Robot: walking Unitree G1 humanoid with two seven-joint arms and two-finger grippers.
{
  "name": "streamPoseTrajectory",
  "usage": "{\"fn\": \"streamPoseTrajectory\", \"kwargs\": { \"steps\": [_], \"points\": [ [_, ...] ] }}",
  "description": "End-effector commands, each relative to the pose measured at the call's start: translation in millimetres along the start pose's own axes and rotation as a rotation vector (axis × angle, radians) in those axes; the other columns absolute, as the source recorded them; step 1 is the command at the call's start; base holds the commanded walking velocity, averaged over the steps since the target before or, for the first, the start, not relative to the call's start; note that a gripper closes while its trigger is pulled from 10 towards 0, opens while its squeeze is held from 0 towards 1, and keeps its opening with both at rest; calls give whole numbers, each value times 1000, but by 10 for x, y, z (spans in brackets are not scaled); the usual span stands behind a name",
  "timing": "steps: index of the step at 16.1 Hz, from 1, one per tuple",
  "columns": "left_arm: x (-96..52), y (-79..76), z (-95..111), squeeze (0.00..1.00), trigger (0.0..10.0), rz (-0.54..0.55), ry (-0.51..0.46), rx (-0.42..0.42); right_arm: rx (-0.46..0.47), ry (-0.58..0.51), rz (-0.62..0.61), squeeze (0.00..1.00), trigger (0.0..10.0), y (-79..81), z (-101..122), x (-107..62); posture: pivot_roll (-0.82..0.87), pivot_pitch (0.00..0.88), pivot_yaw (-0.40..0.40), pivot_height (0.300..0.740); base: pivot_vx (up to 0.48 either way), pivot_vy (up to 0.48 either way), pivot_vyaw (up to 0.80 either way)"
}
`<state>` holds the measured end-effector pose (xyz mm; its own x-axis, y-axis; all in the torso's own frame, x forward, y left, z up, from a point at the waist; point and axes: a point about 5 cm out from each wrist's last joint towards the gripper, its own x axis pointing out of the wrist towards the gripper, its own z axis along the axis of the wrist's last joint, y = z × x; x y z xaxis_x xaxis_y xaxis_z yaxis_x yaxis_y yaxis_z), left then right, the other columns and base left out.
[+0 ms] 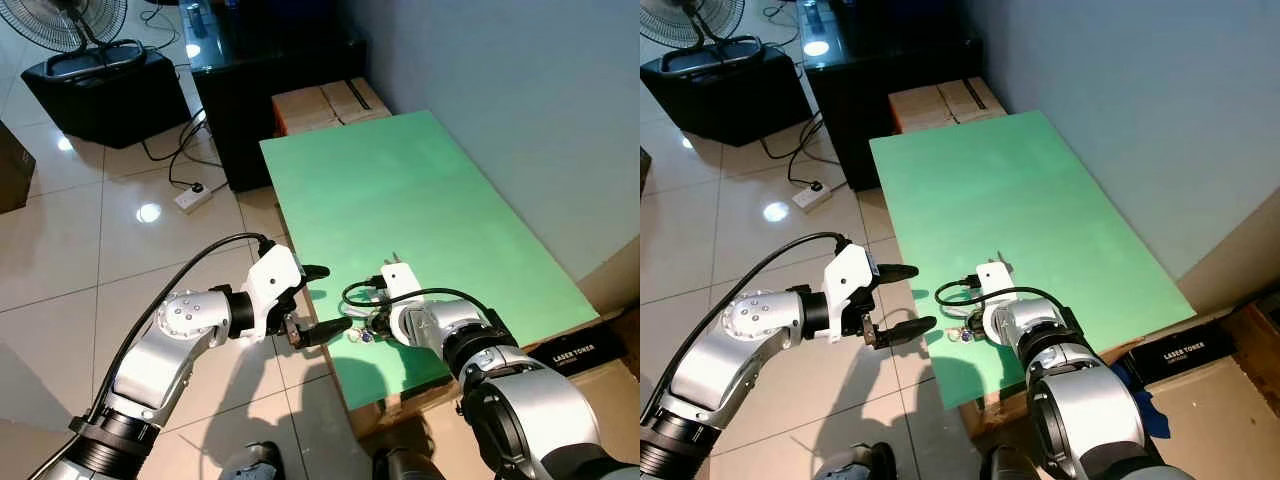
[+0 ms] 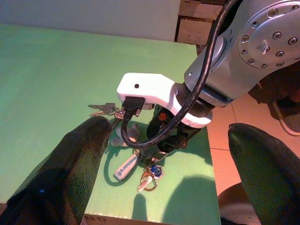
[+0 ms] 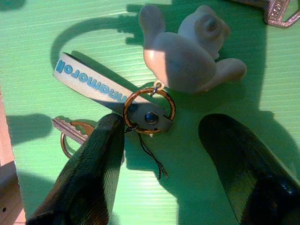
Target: Hang keys on a hook
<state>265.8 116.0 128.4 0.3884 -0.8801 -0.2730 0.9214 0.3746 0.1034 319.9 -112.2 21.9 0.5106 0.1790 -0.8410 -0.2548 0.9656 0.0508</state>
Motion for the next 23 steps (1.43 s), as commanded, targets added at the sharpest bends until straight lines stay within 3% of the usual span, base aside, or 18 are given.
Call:
{"fn": "streamPoseTrajectory", "kwargs": {
  "steps": [1,4,5,6,7,8,9,23],
  "points": [
    [1,-26,42,0,10000,-25,5,24,8,16,-21,0,10000,-20,-80,23,-58,158,47,740,0,0,0],
    [7,-28,45,0,10000,-28,5,29,17,-1,-41,0,9804,-49,-72,22,-59,163,52,740,0,0,0],
    [10,-30,47,0,10000,-30,6,30,18,0,-40,0,7255,-51,-73,22,-58,165,53,740,0,0,0],
    [14,-31,48,0,10000,-31,6,29,17,1,-41,0,6039,-54,-74,21,-58,166,53,740,0,0,0],
    [16,-35,48,0,10000,-33,7,29,16,6,-40,0,1843,-56,-83,22,-57,170,54,740,0,0,0],
    [16,-35,47,0,10000,-34,7,28,16,7,-40,0,1843,-56,-85,23,-57,170,54,740,0,0,0],
    [15,-38,45,0,10000,-35,8,27,19,10,-39,0,0,-58,-93,24,-57,173,53,740,0,0,0],
    [19,-30,41,0,10000,-24,7,22,41,28,-44,0,0,-118,-207,43,-57,170,45,740,0,0,0]
  ]
}}
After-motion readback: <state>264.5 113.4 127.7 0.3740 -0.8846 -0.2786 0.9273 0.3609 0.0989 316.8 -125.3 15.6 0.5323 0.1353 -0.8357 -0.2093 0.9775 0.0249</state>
